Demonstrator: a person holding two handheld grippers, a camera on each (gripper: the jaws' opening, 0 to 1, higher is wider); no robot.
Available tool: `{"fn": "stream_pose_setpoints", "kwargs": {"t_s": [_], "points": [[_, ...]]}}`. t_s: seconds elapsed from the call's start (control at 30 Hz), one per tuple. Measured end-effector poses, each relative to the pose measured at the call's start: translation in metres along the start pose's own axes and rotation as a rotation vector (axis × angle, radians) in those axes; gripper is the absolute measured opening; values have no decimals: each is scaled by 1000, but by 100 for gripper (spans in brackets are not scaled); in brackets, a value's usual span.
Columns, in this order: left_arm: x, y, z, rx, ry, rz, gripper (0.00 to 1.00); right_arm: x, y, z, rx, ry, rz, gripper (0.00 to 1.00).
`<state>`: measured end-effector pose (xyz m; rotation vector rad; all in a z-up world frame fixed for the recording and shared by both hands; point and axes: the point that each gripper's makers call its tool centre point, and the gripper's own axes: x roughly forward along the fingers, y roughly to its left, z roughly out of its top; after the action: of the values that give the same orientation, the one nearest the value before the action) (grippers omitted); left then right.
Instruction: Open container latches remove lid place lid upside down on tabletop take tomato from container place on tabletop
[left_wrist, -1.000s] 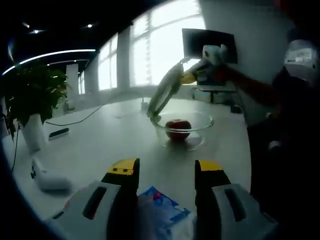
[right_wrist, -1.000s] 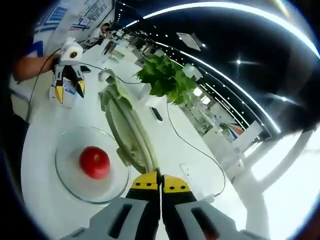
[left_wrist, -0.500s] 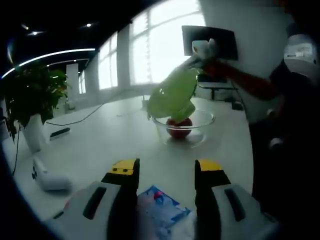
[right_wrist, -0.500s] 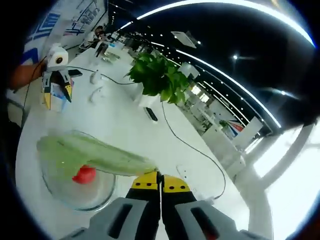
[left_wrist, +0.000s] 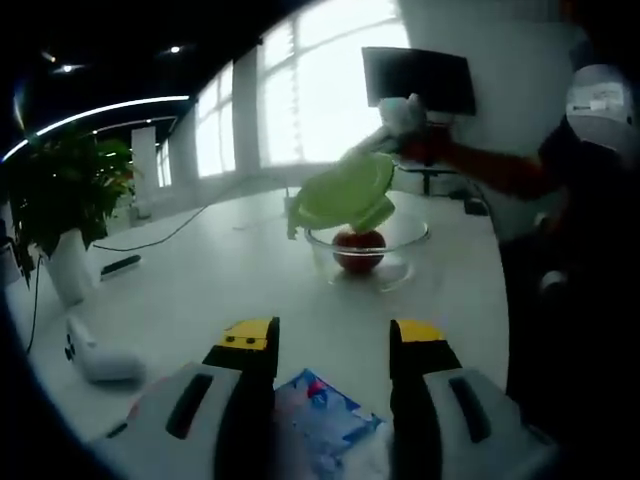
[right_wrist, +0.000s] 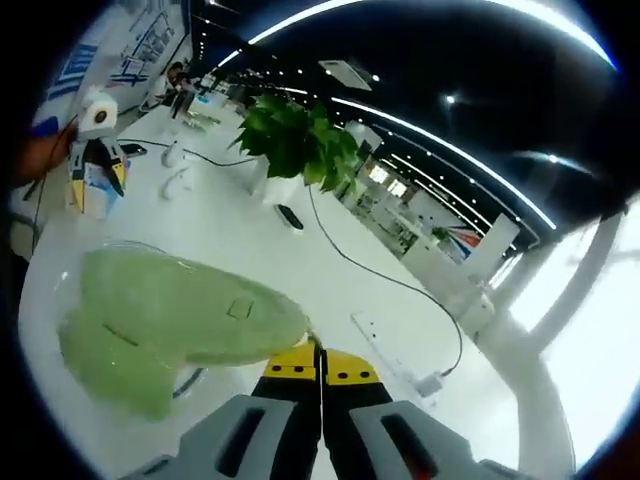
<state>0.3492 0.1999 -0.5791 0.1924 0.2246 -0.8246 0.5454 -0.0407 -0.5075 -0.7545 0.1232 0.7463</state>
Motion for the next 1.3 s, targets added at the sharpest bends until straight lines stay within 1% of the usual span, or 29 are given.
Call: {"fn": "stream_pose_setpoints", "kwargs": {"t_s": [0.03,0.07,0.1,0.13,0.23,0.37,0.4,0.43,0.47,0.5,0.53,0.57,0.77,0.8,0.83,0.9,0.93,0.97,1.03,1.07,1.13,1.17,1.2,1.23,1.3], "points": [[0,0,0,1,0,0,37,4,0,-4,-6,4,9,0],[0,0,0,1,1,1,37,7,1,-6,-6,-13,22,0],[0,0,0,1,2,2,37,10,5,-7,21,-26,51,0],[0,0,0,2,3,2,37,12,3,-11,12,-23,45,0],[0,0,-1,6,8,5,37,18,6,-21,-5,-7,47,0],[1,0,-2,10,10,6,37,15,14,-25,49,-18,46,0],[0,0,-2,11,10,5,37,14,22,-23,96,-36,79,0],[1,-1,-2,11,10,4,37,13,20,-24,92,-34,62,0],[0,-1,-2,10,9,4,37,12,22,-25,98,-34,57,0],[0,-1,-2,11,9,3,37,11,26,-27,112,-27,67,0],[0,-1,-1,12,9,2,37,10,26,-29,112,-26,52,0],[1,-1,-1,11,9,1,37,6,25,-32,114,-16,35,0],[1,-1,-1,13,6,3,37,-13,23,-40,149,-5,-6,0],[0,-1,0,12,3,3,37,-15,23,-41,152,-4,-4,0],[0,-1,1,5,-6,3,37,-17,23,-41,167,-5,1,0],[-3,0,5,-14,-29,-1,37,-21,18,-42,205,-4,-23,0],[-3,1,6,-22,-37,-2,37,-23,18,-41,216,-12,-16,0],[-3,1,7,-29,-42,-2,37,-25,16,-41,271,-14,-28,0],[-3,1,6,-31,-41,-1,37,-31,10,-37,331,-43,-52,0],[-3,1,6,-29,-40,-1,37,-35,9,-37,380,-45,-54,0],[-3,1,6,-27,-39,-2,37,-42,11,-31,456,-79,-45,1],[-3,1,6,-27,-38,-2,37,-47,13,-27,507,-99,-42,4],[-3,1,6,-28,-40,-3,37,-52,19,-25,550,-103,-17,4],[-3,2,6,-35,-44,-4,37,-56,23,-22,583,-113,-11,4],[-4,2,7,-44,-50,-4,37,-63,31,-19,581,-113,-14,5]]}}
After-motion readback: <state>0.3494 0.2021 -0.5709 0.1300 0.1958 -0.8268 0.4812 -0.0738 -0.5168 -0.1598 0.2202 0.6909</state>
